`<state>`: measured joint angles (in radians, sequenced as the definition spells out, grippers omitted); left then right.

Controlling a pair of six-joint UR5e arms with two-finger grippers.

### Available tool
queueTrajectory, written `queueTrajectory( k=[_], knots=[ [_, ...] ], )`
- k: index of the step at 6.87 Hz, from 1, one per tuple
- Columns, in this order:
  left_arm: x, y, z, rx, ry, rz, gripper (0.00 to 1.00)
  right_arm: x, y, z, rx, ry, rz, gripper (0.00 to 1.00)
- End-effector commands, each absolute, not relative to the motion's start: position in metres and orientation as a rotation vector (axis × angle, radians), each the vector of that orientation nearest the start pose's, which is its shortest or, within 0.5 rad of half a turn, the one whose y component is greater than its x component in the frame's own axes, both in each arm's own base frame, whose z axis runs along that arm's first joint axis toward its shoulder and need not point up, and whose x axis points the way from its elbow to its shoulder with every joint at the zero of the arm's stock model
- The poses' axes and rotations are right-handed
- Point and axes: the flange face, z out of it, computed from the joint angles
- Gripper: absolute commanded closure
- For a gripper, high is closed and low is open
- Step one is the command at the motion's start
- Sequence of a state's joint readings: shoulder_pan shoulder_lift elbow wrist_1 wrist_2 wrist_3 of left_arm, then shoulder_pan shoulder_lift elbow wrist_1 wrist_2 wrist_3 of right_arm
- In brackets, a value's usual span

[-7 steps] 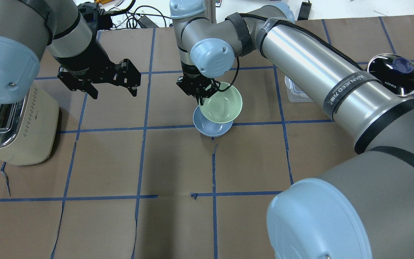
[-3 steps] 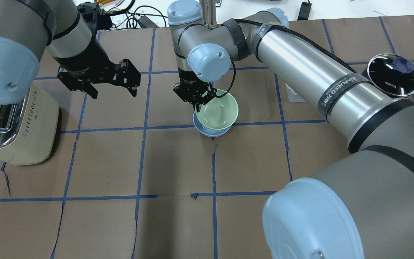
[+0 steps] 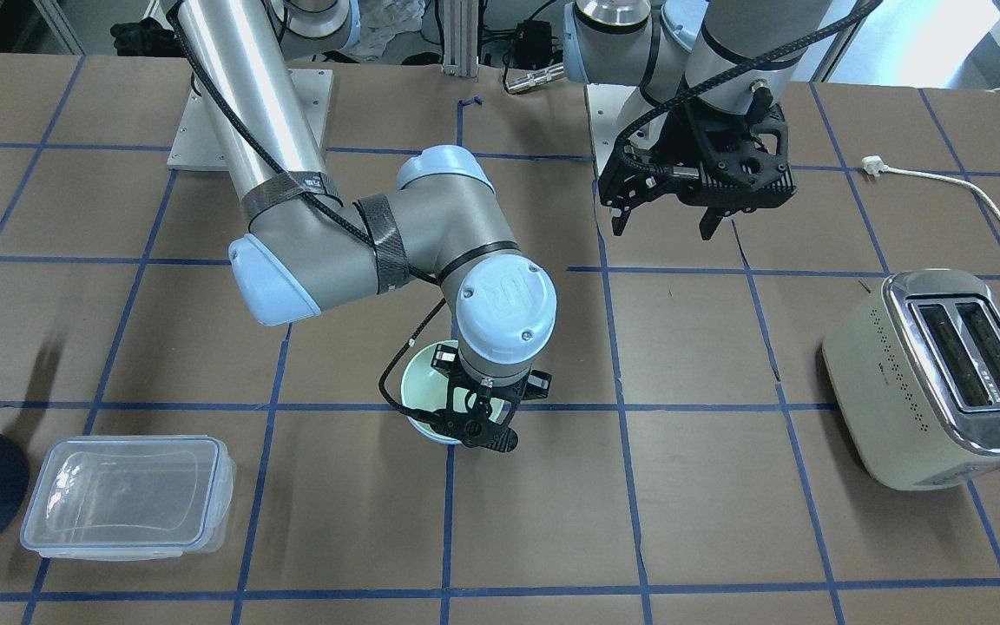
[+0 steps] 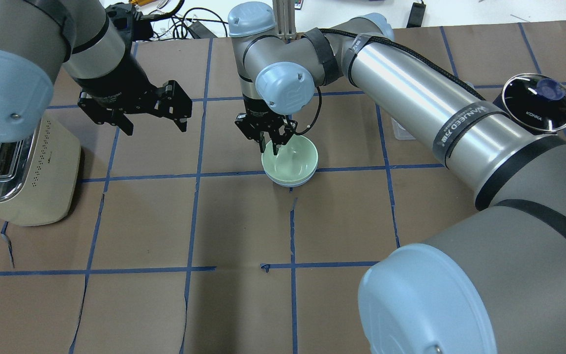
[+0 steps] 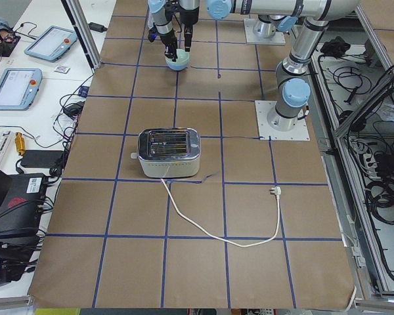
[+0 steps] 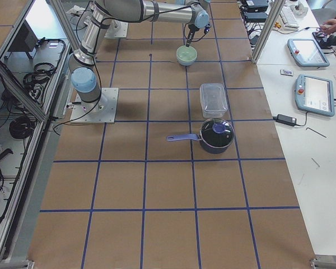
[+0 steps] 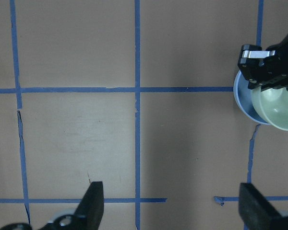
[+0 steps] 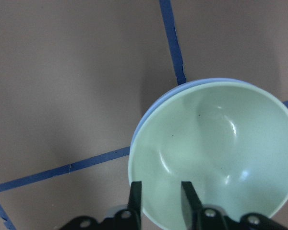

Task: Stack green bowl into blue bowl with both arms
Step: 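Open the right gripper and lift it off the stacked bowls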

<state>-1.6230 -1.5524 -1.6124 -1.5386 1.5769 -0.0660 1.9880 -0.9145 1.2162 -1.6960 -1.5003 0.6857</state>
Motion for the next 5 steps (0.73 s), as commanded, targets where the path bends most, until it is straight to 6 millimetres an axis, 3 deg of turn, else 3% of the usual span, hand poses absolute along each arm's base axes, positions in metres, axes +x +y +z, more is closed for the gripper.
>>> queueTrajectory(
  k=[1, 2, 3, 5],
  knots=[
    [-0.158, -0.477, 0.480, -0.022, 3.134, -0.015, 0.00, 0.416, -0.599, 0.277, 0.435, 3.131, 0.264, 0.00],
    [-0.158, -0.477, 0.480, -0.022, 3.134, -0.015, 0.00, 0.399, -0.606, 0.293, 0.445, 3.118, 0.250, 0.00],
    [-0.158, -0.477, 0.480, -0.022, 3.134, -0.015, 0.00, 0.366, -0.615, 0.331, 0.508, 3.080, 0.188, 0.00],
    [-0.158, -0.477, 0.479, -0.022, 3.136, -0.013, 0.00, 0.271, -0.631, 0.382, 0.497, 3.071, 0.163, 0.00]
  ],
)
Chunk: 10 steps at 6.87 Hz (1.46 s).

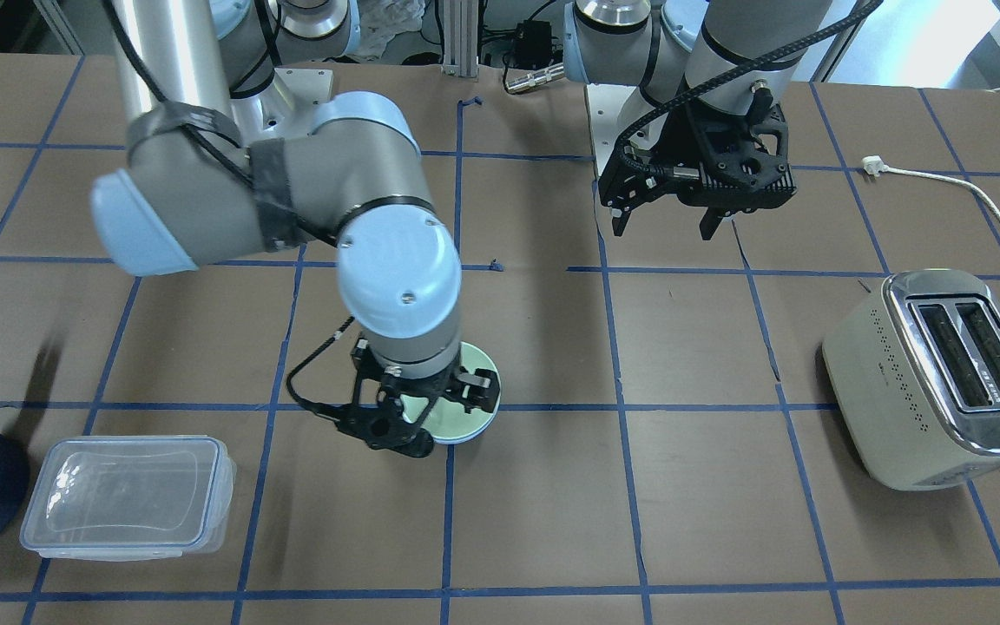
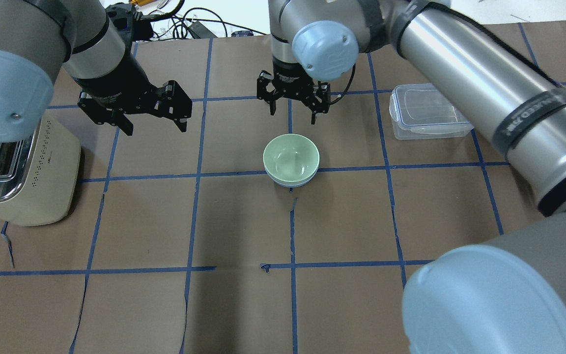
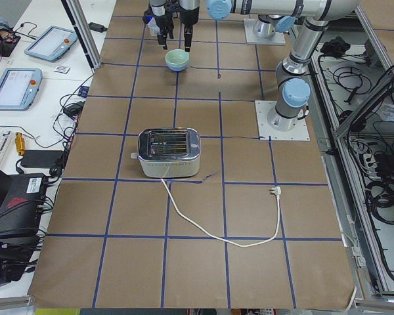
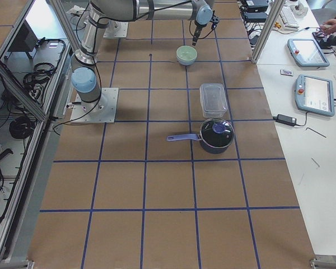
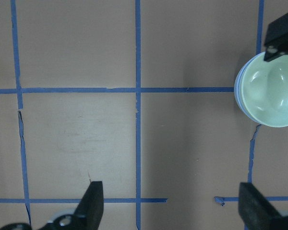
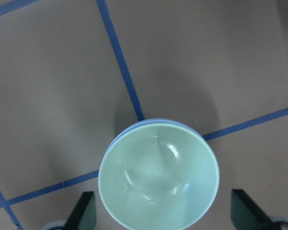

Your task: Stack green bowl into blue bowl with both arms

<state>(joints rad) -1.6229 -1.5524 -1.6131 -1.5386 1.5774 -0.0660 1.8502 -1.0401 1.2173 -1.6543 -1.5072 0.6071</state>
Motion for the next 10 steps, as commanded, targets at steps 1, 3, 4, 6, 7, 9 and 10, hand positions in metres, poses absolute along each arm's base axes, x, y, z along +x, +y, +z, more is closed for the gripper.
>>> queueTrajectory(
  k=[1, 3, 4, 6, 7, 9, 10],
  knots=[
    [-0.158, -0.477, 0.479, -0.022, 3.136, -0.013, 0.00, 0.243, -0.624, 0.386, 0.466, 3.077, 0.182, 0.00],
    [-0.158, -0.477, 0.479, -0.022, 3.136, -0.013, 0.00, 0.201, -0.580, 0.414, 0.263, 3.086, 0.145, 0.00],
    [-0.158, -0.477, 0.480, -0.022, 3.136, -0.015, 0.00, 0.153, -0.571, 0.408, 0.174, 3.081, 0.165, 0.00],
    [-0.158, -0.477, 0.479, -0.022, 3.136, -0.013, 0.00, 0.097, -0.528, 0.443, 0.132, 3.094, 0.095, 0.00],
    [-0.158, -0.477, 0.480, -0.022, 3.134, -0.015, 0.00, 0.094, -0.507, 0.450, 0.130, 3.152, 0.062, 0.00],
    [-0.158, -0.477, 0.479, -0.022, 3.136, -0.013, 0.00, 0.098, -0.486, 0.479, 0.148, 3.155, -0.014, 0.00],
    [-0.158, -0.477, 0.479, -0.022, 3.136, -0.013, 0.00, 0.106, -0.481, 0.485, 0.124, 3.149, -0.029, 0.00]
  ],
)
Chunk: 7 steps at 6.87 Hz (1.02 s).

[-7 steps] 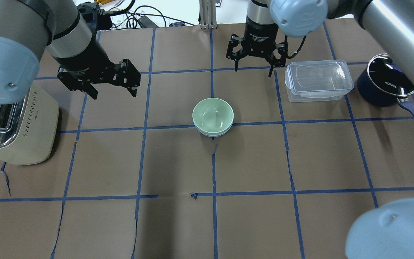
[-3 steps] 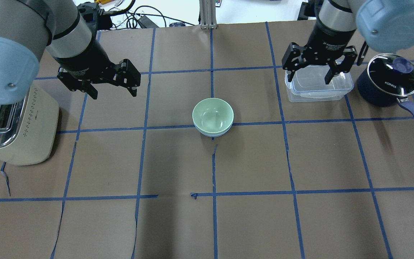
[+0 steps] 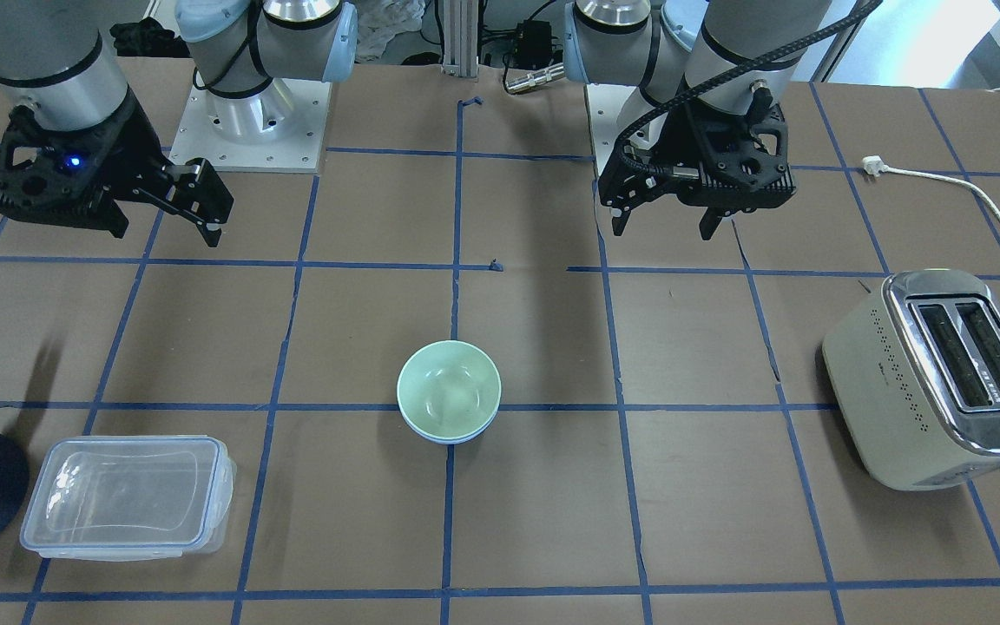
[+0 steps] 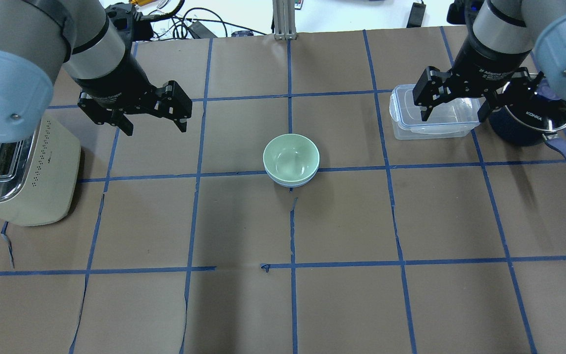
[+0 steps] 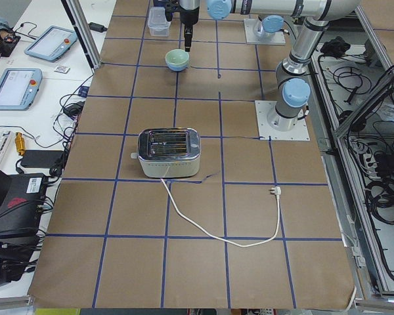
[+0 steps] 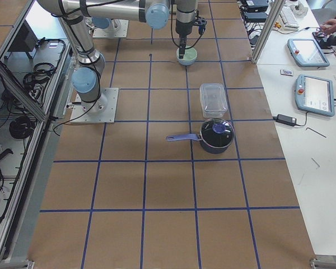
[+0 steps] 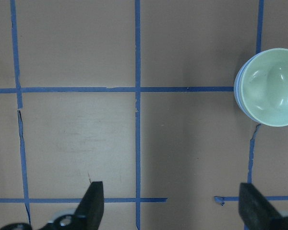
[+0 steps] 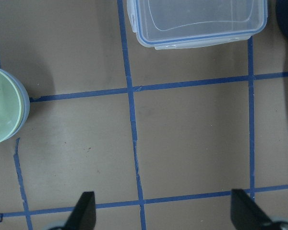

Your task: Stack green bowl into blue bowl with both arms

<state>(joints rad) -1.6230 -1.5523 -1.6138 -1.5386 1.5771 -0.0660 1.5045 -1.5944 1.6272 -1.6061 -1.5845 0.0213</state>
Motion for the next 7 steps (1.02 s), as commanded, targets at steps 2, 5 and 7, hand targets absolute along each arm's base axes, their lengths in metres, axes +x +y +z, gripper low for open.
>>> queueTrajectory(
  k=[2, 5, 7],
  knots=[
    [-0.159, -0.477, 0.478, -0.019, 3.136, -0.010, 0.00, 0.118, -0.476, 0.493, 0.087, 3.146, 0.029, 0.00],
    [-0.158, -0.477, 0.478, -0.022, 3.136, -0.010, 0.00, 0.118, -0.479, 0.498, 0.087, 3.144, 0.070, 0.00],
    [-0.159, -0.477, 0.478, -0.019, 3.137, -0.012, 0.00, 0.118, -0.479, 0.494, 0.084, 3.141, 0.070, 0.00]
  ],
)
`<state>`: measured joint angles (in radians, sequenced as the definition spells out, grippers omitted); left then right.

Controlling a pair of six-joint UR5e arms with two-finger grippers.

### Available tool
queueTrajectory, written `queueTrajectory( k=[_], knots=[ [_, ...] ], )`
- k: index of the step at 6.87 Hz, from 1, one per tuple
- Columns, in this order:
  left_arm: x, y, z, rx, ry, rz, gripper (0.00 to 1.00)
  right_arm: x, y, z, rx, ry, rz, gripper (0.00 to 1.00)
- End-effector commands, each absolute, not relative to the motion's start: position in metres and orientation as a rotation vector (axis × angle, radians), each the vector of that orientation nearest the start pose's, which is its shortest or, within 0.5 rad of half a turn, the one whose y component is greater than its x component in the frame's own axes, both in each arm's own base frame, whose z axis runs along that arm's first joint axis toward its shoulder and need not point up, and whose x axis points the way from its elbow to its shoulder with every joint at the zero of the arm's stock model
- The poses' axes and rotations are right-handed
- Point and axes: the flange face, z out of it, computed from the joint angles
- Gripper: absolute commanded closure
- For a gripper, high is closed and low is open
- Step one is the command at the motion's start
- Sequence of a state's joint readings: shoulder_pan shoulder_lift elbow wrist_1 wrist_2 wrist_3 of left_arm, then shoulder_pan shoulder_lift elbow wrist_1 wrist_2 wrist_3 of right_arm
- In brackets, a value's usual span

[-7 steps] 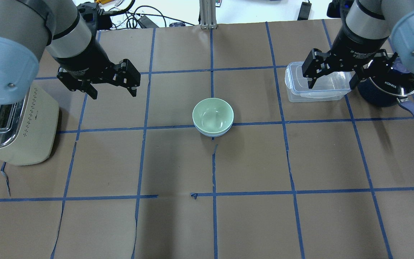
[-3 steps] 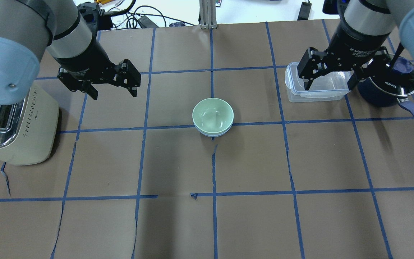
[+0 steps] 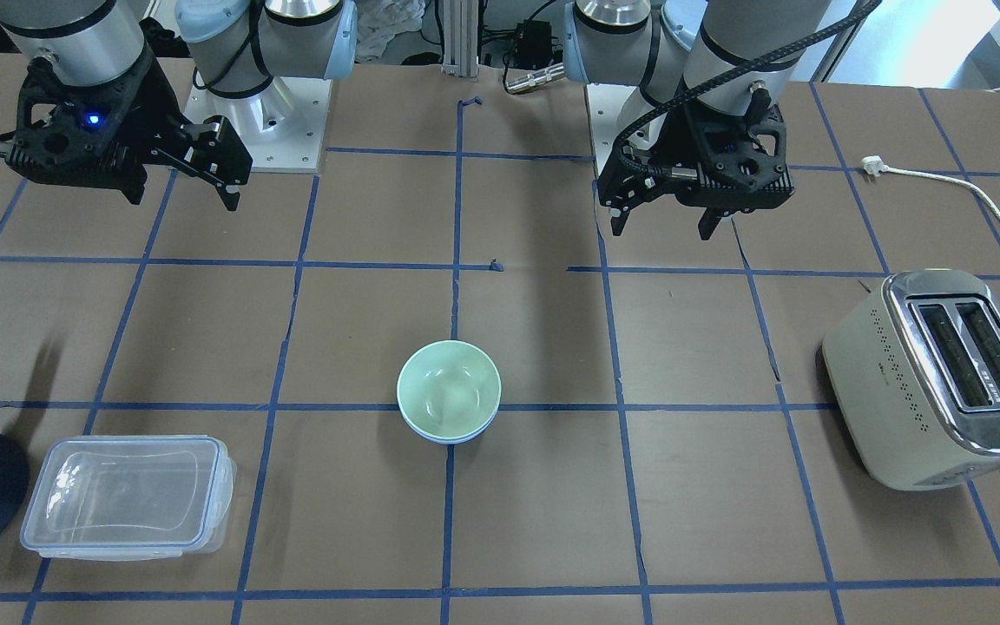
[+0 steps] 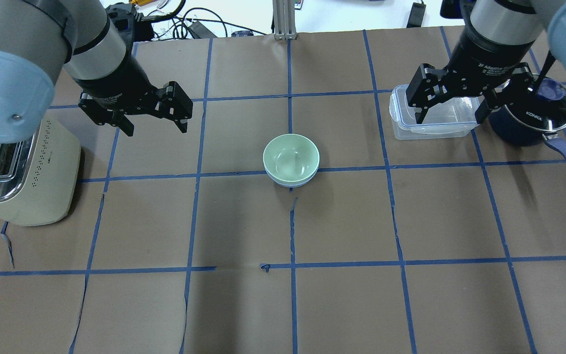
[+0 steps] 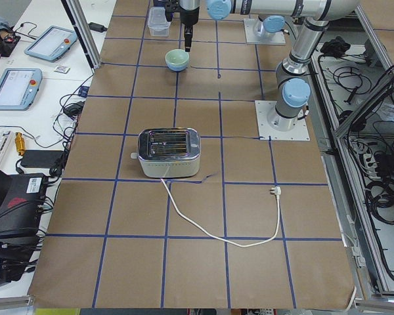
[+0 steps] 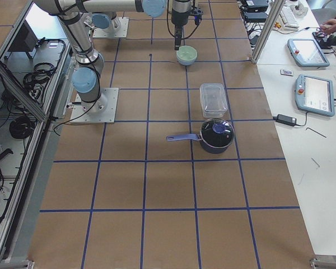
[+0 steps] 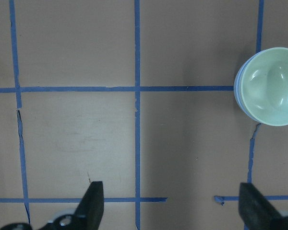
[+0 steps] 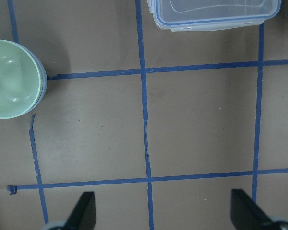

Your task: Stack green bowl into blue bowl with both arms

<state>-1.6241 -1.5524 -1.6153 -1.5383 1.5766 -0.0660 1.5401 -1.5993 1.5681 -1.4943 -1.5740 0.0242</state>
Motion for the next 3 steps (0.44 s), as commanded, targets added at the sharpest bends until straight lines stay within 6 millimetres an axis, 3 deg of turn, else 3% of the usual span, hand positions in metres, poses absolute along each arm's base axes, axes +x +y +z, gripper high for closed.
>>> queueTrajectory(
  k=[1, 3],
  knots=[
    [-0.1578, -0.4771, 0.4784, -0.022, 3.136, -0.013, 0.00, 0.1180, -0.4794, 0.4936, 0.072, 3.146, 0.070, 0.00],
    [-0.1585, -0.4769, 0.4784, -0.019, 3.136, -0.013, 0.00, 0.1174, -0.4795, 0.4944, 0.072, 3.152, 0.068, 0.00]
  ],
)
